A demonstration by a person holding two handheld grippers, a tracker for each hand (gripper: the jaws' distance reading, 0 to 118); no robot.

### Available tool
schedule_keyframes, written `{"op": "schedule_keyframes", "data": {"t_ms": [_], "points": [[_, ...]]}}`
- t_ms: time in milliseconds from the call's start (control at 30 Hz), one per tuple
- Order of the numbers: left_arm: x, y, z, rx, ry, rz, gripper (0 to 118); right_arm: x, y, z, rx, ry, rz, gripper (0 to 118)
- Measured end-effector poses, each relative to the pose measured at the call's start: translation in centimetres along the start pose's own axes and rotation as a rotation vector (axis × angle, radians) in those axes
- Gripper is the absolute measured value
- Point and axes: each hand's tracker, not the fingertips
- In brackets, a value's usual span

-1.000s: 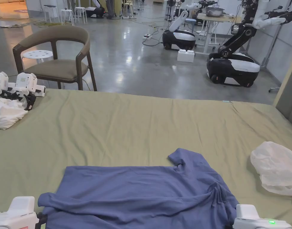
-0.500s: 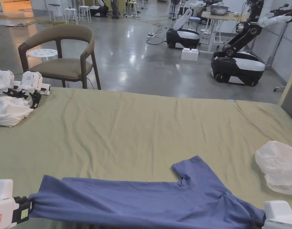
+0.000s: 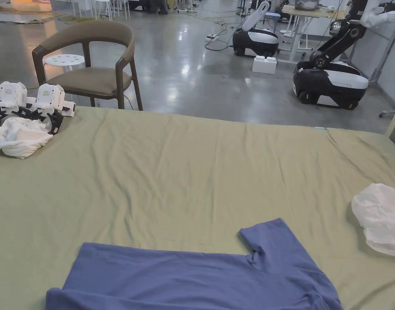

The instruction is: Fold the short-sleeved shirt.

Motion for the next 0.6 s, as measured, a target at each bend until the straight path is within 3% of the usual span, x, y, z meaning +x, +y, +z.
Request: {"op": "schedule_keyframes", "data": {"t_ms": [167,233,267,300,367,600], "points": [[-0.1,0.4,-0.4,0.013,0.004,0.012,1,0.0,-0.2,-0.7,0.015,-0.006,-0.033,15],[-0.1,0.7,-0.1,0.031,0.015,0.018,15,-0.1,0.0,-0.2,0.023,-0.029,-0.052,38],[0.2,0.8,0.2,0.057,0.026,0.007,28,-0.1,0.2,0.3,0.042,-0.048,-0.062,55],[0.6,1.0,0.5,0.088,0.045,-0.01,41,0.0,0.4,0.9,0.077,-0.056,-0.073,61],[1.1,1.9,1.4,0.153,0.047,-0.024,55,-0.1,1.3,2.6,0.168,-0.062,-0.115,63],[5.7,6.2,4.9,0.429,0.011,-0.052,55,-2.1,6.7,8.5,0.51,-0.095,-0.162,65]]}}
